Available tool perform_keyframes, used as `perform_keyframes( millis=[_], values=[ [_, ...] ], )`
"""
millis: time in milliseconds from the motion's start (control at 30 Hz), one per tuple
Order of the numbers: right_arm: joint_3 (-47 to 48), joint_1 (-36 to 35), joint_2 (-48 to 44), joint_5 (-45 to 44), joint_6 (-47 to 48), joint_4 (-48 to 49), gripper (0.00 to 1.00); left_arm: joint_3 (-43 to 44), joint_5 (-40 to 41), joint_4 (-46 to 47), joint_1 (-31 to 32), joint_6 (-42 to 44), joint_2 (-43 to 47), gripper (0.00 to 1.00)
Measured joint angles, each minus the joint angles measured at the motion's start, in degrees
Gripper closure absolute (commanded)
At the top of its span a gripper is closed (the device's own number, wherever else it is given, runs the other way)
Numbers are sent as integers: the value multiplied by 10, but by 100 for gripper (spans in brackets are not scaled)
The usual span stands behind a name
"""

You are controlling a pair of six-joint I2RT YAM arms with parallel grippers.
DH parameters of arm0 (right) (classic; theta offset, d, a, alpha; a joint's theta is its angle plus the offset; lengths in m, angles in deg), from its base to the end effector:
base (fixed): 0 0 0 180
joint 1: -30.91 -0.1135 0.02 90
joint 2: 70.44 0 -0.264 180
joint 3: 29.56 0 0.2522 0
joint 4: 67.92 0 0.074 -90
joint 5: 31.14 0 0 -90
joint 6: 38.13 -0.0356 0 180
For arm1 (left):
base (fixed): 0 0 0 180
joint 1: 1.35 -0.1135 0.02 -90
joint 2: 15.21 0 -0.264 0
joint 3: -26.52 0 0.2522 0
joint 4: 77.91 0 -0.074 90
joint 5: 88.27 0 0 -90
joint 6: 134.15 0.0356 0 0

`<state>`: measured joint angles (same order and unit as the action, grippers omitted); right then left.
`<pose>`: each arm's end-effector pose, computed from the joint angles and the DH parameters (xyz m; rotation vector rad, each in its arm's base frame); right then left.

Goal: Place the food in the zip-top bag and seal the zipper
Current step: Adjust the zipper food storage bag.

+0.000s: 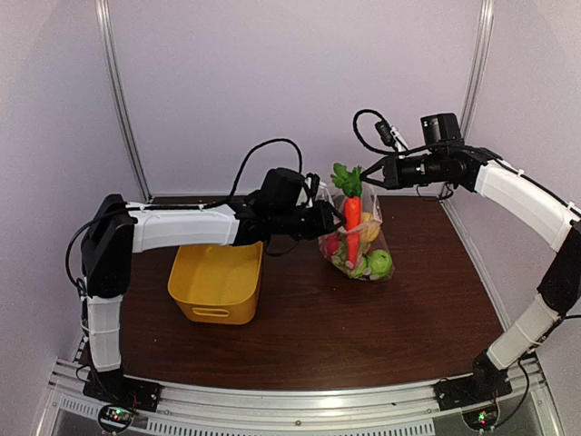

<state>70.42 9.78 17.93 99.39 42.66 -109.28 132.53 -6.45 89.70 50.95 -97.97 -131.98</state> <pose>0.3156 0.1468 0.3780 -0.6579 2.0184 1.0549 0.2939 -0.3885 0.2592 0.0756 2.2303 -1.2717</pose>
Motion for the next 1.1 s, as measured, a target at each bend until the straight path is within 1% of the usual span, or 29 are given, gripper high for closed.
perform_keyframes(
  millis=[167, 200, 467, 633, 733, 833, 967, 1100],
  values=[
    [-4, 0, 0, -1, 0, 1, 100, 14, -10, 12, -8, -15, -25, 98],
    [-4, 0, 0, -1, 0, 1, 100, 17, -11, 14, -9, -17, -30, 100],
    [-6, 0, 0, -13, 5, 2, 100, 47, -28, 6, -13, 10, -32, 100],
    [1, 4, 0, -59, 27, -6, 100, 48, -56, -14, -14, 40, 10, 100],
    [23, 16, 3, -102, 40, -27, 100, 52, -63, -46, -14, 57, 51, 100],
    [69, 27, 22, -138, 55, -53, 100, 54, -64, -63, -16, 72, 93, 100],
    [103, 29, 38, -147, 66, -68, 100, 50, -62, -54, -27, 83, 129, 100],
    [134, 25, 38, -133, 79, -85, 100, 56, -59, -59, -37, 101, 126, 100]
  ],
)
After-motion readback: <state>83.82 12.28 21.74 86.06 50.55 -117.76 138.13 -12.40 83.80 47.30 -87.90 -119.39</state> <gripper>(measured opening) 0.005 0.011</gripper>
